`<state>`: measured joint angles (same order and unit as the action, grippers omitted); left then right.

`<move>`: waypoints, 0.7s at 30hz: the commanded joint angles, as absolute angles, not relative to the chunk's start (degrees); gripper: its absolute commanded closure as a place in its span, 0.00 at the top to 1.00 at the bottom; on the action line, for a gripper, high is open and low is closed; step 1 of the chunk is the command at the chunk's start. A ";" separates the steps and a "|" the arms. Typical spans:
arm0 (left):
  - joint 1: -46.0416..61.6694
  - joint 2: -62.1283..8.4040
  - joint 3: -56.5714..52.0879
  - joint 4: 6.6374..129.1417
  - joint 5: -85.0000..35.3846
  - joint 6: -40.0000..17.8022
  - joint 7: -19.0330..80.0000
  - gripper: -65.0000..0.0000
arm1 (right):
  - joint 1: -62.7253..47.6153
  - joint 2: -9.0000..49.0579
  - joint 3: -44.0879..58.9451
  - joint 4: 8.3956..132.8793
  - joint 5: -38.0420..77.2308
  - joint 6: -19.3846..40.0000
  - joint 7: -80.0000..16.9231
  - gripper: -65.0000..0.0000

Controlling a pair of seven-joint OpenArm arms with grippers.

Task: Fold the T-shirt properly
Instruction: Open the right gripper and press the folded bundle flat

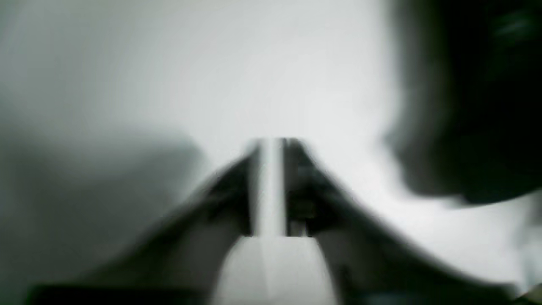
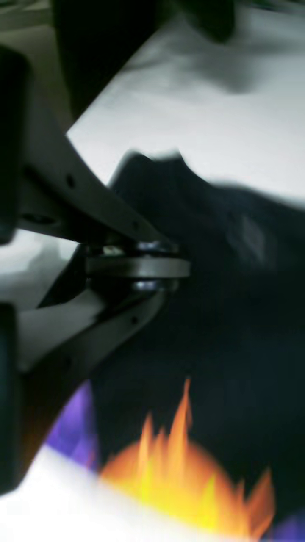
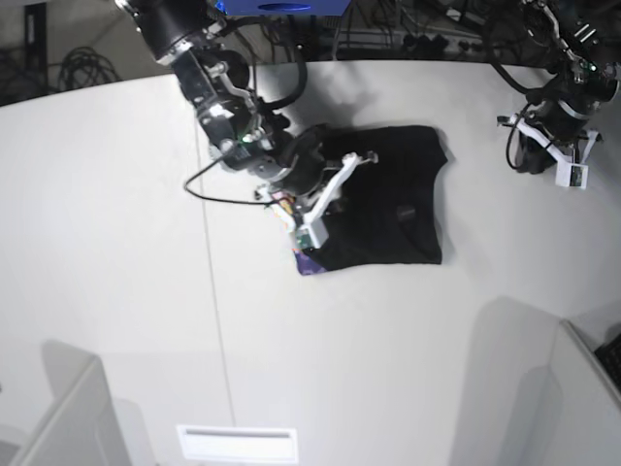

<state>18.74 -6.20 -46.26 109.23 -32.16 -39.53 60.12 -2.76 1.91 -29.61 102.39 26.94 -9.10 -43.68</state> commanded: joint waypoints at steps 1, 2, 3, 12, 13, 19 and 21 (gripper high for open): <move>18.42 -7.16 -46.64 110.02 -34.77 -40.00 61.05 0.40 | -3.12 2.15 -27.91 104.84 27.65 -8.48 -43.12 0.00; 17.63 -7.16 -46.64 109.93 -37.05 -39.87 62.37 0.55 | -3.56 3.12 -26.59 105.89 27.65 -8.48 -43.21 0.00; 17.10 -7.08 -46.55 109.93 -38.37 -39.87 63.43 0.66 | -3.91 4.00 -25.54 106.77 27.65 -8.48 -43.21 0.00; 11.30 -5.23 -34.77 105.01 -38.64 -32.48 65.10 1.00 | -8.84 7.60 -19.56 109.76 27.74 -8.40 -42.95 0.00; 10.42 -5.05 -33.54 103.60 -38.64 -31.78 65.10 1.00 | -9.19 7.60 -18.86 109.76 27.74 -8.40 -42.95 0.00; 5.67 -2.86 -29.76 97.01 -38.64 -26.15 65.01 1.00 | -11.65 7.60 -13.23 111.08 27.74 -8.40 -42.86 0.00; 4.44 -2.59 -28.09 95.25 -38.64 -25.27 64.92 1.00 | -12.35 7.60 -11.56 112.13 27.74 -8.31 -42.86 0.00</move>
<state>5.10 -2.39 -28.14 94.52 -37.43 -25.36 65.78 -12.82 7.60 -11.57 110.85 27.03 -8.99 -43.94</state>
